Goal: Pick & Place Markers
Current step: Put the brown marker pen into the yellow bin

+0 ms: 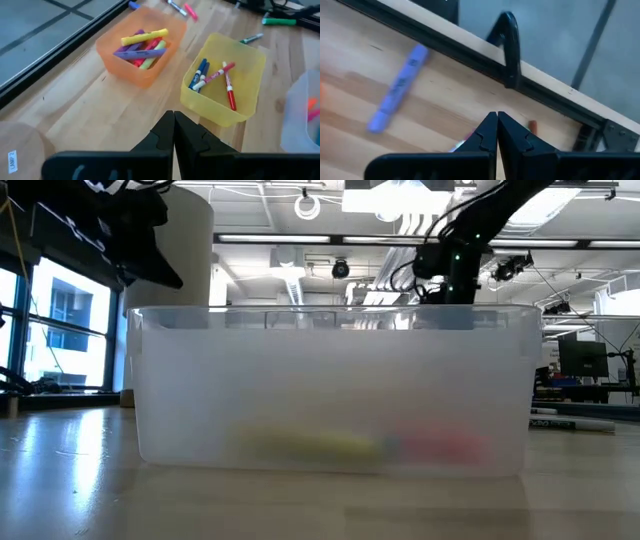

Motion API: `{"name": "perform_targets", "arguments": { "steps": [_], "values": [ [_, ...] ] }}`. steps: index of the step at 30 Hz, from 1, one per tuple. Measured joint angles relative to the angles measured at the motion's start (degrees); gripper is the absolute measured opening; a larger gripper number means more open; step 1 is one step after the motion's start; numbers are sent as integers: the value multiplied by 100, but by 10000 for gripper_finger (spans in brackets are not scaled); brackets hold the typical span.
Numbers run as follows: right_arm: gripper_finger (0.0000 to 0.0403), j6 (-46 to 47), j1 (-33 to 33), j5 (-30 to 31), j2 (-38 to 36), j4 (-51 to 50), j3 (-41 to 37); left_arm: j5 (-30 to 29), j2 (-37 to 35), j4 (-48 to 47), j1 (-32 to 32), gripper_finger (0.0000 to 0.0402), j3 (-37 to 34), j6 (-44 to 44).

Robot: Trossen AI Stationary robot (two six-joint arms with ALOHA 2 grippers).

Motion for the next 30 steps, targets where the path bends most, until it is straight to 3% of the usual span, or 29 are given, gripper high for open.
{"name": "perform_targets", "arguments": {
  "steps": [7, 15, 18, 30],
  "values": [
    [11, -208, -505, -337, 834, -543, 268, -109, 7, -4, 0, 0, 0, -328],
    [115, 105, -921, -157, 952, -758, 270, -357, 4, -7, 0, 0, 0, -416],
    [134, 170, -1035, 43, 952, -841, 208, -474, 7, -10, 0, 0, 0, -414],
    [99, 435, -1023, 187, 954, -590, -559, -491, 5, -10, -2, 0, 0, -305]
  ]
}}
